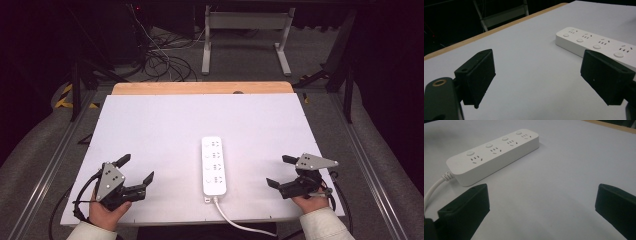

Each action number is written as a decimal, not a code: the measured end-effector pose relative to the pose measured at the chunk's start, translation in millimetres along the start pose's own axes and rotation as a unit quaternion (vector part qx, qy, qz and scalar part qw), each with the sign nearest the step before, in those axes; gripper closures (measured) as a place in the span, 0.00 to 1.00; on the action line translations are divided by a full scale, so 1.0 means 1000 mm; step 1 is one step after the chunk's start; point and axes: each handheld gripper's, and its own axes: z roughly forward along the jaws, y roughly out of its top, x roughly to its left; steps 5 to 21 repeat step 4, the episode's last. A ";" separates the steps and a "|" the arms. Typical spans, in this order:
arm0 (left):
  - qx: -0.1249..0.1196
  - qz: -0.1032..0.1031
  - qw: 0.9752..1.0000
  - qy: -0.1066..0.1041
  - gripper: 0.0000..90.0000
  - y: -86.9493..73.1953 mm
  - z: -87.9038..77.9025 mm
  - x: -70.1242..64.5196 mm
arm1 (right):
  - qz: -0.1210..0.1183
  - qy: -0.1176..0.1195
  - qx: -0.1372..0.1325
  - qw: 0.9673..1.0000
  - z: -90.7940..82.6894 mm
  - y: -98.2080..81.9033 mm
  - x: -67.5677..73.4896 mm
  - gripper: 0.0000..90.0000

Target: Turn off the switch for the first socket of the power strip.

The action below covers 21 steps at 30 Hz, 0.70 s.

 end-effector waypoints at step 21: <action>0.001 0.007 1.000 0.003 0.14 0.000 0.000 0.000 | 0.001 0.002 -0.007 1.000 0.000 0.000 0.000 0.00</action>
